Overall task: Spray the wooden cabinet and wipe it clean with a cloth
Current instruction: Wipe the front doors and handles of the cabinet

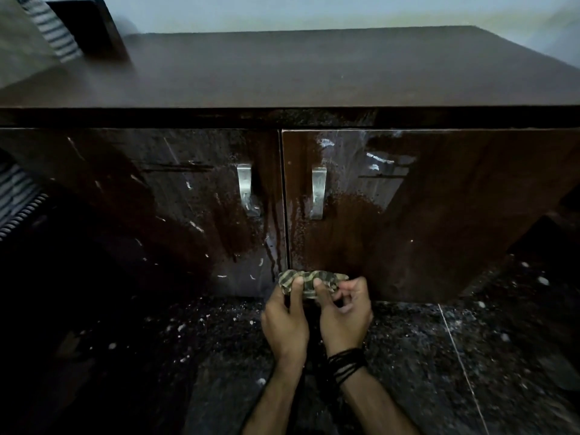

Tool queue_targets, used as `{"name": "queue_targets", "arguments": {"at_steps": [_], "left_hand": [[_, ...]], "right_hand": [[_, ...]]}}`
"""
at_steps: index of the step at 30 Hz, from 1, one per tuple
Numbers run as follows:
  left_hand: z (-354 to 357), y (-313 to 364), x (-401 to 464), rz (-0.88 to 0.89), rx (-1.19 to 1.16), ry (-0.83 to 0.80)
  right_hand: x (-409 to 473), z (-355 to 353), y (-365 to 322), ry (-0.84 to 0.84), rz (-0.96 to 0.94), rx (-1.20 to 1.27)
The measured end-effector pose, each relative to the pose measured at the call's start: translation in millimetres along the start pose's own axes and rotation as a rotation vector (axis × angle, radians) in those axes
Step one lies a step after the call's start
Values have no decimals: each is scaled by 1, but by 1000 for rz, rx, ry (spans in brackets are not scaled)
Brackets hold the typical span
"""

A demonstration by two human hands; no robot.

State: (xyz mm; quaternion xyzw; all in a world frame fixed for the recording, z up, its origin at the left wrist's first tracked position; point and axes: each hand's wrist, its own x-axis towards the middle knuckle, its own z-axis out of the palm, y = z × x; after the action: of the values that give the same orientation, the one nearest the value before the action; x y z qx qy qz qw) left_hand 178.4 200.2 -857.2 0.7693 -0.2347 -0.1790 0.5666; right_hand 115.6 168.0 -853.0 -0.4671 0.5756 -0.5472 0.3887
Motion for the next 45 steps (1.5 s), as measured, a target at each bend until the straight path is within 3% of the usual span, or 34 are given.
{"name": "queue_targets", "arguments": {"at_steps": [11, 31, 37, 42, 45], "left_hand": [[-28, 95, 2, 259, -68, 13], [-30, 109, -1, 191, -78, -54], [-16, 116, -10, 211, -113, -191], [-10, 138, -19, 250, -200, -304], [-2, 163, -22, 205, -296, -242]], "right_hand": [[8, -6, -93, 25, -222, 176], [18, -22, -107, 11, -220, 105], [27, -35, -105, 145, -196, 187], [37, -45, -129, 211, -282, 233], [46, -53, -161, 241, -385, 209]]}}
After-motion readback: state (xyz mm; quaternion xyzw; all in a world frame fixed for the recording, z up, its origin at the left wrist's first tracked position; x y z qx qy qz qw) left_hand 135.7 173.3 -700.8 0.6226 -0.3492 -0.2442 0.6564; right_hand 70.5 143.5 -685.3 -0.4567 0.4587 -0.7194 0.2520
